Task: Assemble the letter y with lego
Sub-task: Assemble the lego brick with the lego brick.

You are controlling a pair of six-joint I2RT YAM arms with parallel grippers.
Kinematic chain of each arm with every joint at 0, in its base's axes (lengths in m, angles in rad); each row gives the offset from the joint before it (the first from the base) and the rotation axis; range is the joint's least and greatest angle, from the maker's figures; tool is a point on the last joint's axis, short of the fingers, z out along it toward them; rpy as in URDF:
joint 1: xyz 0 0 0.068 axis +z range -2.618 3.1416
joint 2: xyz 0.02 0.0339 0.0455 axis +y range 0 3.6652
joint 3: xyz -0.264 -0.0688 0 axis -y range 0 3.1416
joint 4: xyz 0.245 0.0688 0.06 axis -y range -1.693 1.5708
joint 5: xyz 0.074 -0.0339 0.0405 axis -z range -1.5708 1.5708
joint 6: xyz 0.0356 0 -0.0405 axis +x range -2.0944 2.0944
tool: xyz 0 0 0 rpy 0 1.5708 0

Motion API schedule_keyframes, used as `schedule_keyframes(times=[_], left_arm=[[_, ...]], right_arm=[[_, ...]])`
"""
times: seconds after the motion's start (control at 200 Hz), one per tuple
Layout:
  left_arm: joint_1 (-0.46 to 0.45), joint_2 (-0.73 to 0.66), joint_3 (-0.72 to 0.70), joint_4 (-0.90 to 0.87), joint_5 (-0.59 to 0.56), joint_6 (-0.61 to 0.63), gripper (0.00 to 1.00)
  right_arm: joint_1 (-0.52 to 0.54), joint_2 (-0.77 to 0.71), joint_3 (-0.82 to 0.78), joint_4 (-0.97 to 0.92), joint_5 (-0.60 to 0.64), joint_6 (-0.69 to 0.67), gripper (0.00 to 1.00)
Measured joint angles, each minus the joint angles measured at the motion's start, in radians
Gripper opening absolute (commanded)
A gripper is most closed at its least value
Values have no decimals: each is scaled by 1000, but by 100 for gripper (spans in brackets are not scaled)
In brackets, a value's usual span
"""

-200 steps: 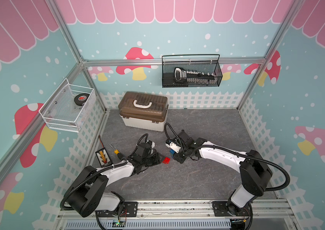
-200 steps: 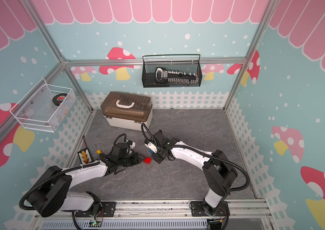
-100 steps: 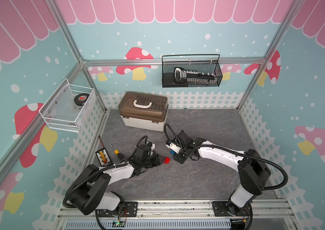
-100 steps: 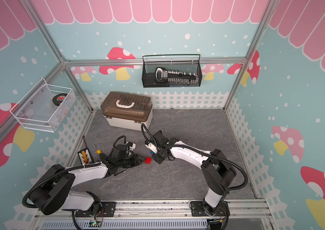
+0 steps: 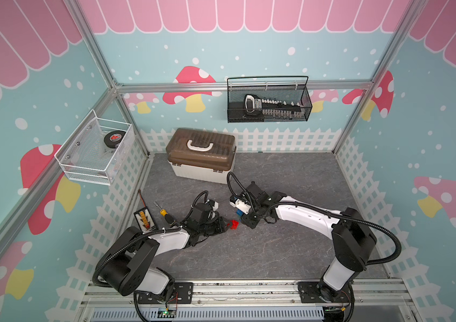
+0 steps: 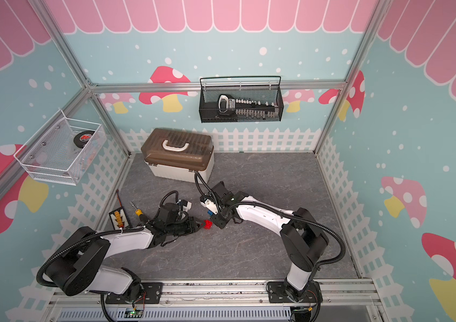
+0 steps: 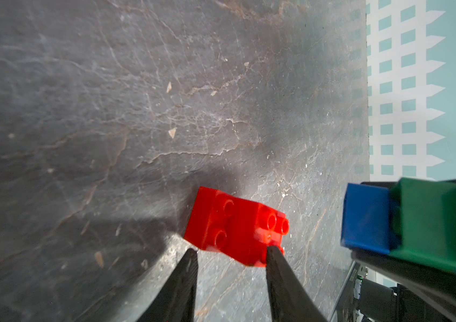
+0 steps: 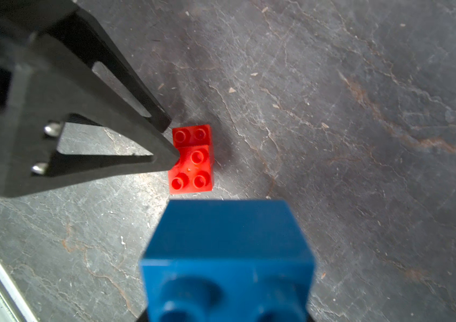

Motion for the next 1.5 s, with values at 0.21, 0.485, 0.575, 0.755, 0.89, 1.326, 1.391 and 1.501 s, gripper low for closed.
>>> schedule_keyframes(times=[0.21, 0.485, 0.575, 0.755, 0.89, 1.326, 1.391, 1.501], left_arm=[[0, 0, -5, 11, 0, 1, 40], [0, 0, -5, 13, 0, 4, 38], [1, 0, -5, 14, 0, 4, 38], [6, 0, -11, 26, 3, 4, 38], [7, 0, -13, 29, 3, 4, 38], [10, 0, -22, 46, 3, 4, 37], [11, 0, -22, 48, 3, 4, 36], [12, 0, -23, 50, 3, 4, 36]], right_arm=[[35, 53, 44, -26, 0, 1, 16], [56, 96, 70, -52, 8, 0, 16], [58, 102, 75, -60, 12, 0, 16], [67, 116, 90, -74, 28, -3, 16], [71, 120, 91, -82, 35, -3, 16], [78, 149, 126, -87, 56, -10, 16], [78, 152, 131, -90, 56, -14, 16], [79, 159, 138, -90, 57, -20, 16]])
